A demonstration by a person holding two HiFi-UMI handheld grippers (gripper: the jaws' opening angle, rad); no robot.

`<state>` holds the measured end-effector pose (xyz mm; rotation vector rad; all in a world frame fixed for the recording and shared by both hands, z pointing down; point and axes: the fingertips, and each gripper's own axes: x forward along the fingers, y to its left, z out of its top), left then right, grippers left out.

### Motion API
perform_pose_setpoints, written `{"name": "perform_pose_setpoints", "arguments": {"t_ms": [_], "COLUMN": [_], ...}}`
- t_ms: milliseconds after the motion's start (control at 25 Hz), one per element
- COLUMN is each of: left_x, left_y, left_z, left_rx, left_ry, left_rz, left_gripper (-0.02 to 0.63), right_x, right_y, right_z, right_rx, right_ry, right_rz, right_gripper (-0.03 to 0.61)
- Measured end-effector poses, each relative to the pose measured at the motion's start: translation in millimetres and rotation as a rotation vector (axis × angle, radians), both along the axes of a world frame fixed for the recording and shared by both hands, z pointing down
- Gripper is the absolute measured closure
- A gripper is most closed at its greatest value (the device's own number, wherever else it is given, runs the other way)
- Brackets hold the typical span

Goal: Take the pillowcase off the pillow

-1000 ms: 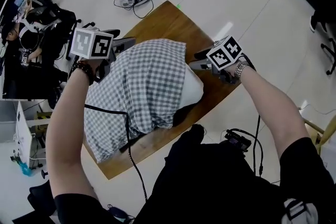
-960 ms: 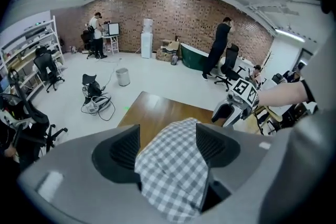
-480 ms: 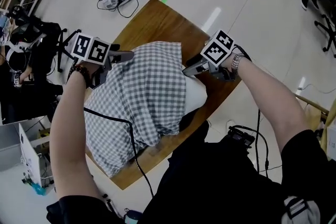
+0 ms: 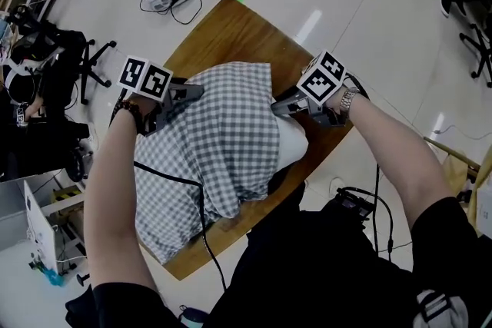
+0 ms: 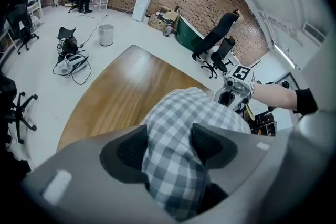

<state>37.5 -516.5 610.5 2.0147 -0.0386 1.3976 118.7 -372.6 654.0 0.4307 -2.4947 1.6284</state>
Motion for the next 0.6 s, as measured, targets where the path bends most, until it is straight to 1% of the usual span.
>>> {"name": "perform_pose_setpoints", "arguments": {"t_ms": [40,120,200,280,360,600], "left_x": [-2,-6,-9,-12,-17,-42], "left_y": [2,2,-2,-5,-3,6], "left_z": [-2,-10,-20,-28,-37,-62], "left_rx": [0.004,0.025,0.062,0.097,0.123,0.177], "left_ry": [0.007,0.020,0.026,0.024,0.021,0.003], "left_rz": [-0.003,-0.002,0.001,-0.006,-0.028,-0.139], "left_gripper": [0.361,0.442,0.521,0.576,0.594,0.598], "right_x": [1,2,4,7,10,9], "right_y": [1,3,4,7,15,40], "right_z": [-3,-11,-20,-27,-35,-66], "right_rx": [0.016,0.051,0.079,0.112,0.150,0.271], "right_ry": [0.011,0.035,0.059,0.083,0.104,0.190], "right_rz": [0.012,0.036,0.052,0.064,0.079,0.093], "right_gripper": [0.525,0.551,0.555,0.558,0.560,0.565]}}
